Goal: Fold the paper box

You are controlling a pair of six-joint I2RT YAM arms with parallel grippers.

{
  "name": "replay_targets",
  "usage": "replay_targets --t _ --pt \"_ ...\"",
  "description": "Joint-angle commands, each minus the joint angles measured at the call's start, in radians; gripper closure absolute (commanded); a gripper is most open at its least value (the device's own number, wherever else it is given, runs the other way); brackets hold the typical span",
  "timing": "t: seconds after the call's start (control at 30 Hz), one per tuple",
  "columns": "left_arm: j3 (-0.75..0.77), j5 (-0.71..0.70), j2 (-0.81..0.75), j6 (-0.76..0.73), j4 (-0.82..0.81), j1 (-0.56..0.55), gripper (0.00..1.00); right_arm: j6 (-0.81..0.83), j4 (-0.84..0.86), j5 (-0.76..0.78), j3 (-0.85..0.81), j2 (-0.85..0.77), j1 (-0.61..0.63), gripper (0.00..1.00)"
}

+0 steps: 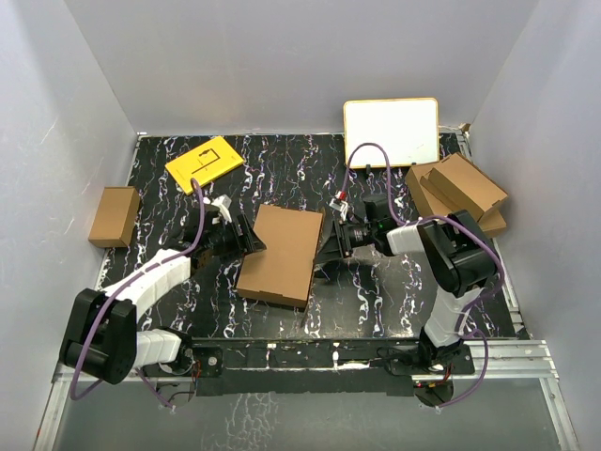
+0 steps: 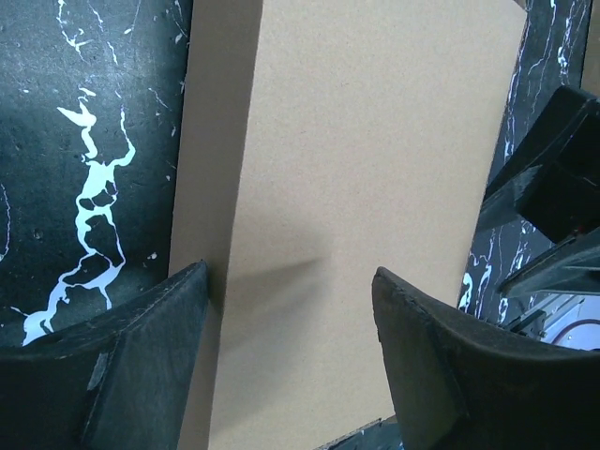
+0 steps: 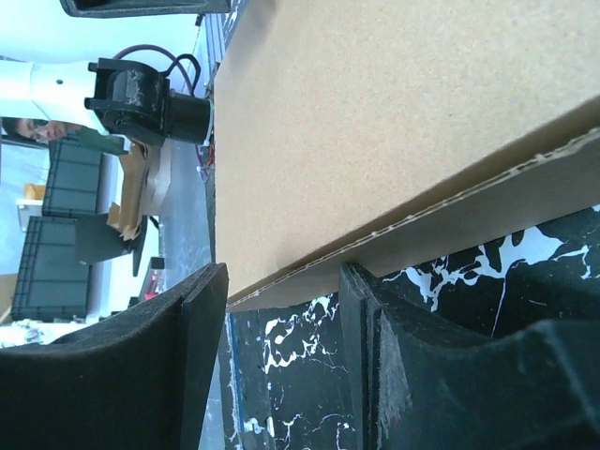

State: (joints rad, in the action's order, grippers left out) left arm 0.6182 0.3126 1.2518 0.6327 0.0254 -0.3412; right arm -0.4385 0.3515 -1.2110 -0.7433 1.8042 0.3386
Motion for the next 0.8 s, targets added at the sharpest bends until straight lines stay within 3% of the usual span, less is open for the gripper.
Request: replay_targets --t 0.0,0.23,0.4,0.5,0.67,0.77 --pt "-0.007 0.072 -0.003 0.030 -0.048 0.000 0.33 -0.049 0.119 -0.033 -0.035 0.032 0.010 0.44" --pt "0.006 0.046 -0.012 0.016 -0.026 0.000 0.32 0.055 0.011 -0.026 -0.068 0.023 0.007 0.43" --pt "0.088 -0.070 -0.062 -0.065 0.099 0.002 0.26 0.456 -0.362 0.018 -0.164 -0.017 -0.023 0.42" --pt "0.108 -0.121 -0.112 -0.089 0.139 0.005 0.19 0.617 -0.495 0.031 -0.189 -0.052 -0.051 0.41" --pt "0.055 -0.117 -0.215 -0.055 0.116 0.009 0.04 0.871 -0.740 0.068 -0.246 -0.081 -0.073 0.40" --pt "0.020 -0.105 -0.266 -0.034 0.104 0.015 0.03 1.018 -0.853 0.135 -0.290 -0.091 -0.076 0.40"
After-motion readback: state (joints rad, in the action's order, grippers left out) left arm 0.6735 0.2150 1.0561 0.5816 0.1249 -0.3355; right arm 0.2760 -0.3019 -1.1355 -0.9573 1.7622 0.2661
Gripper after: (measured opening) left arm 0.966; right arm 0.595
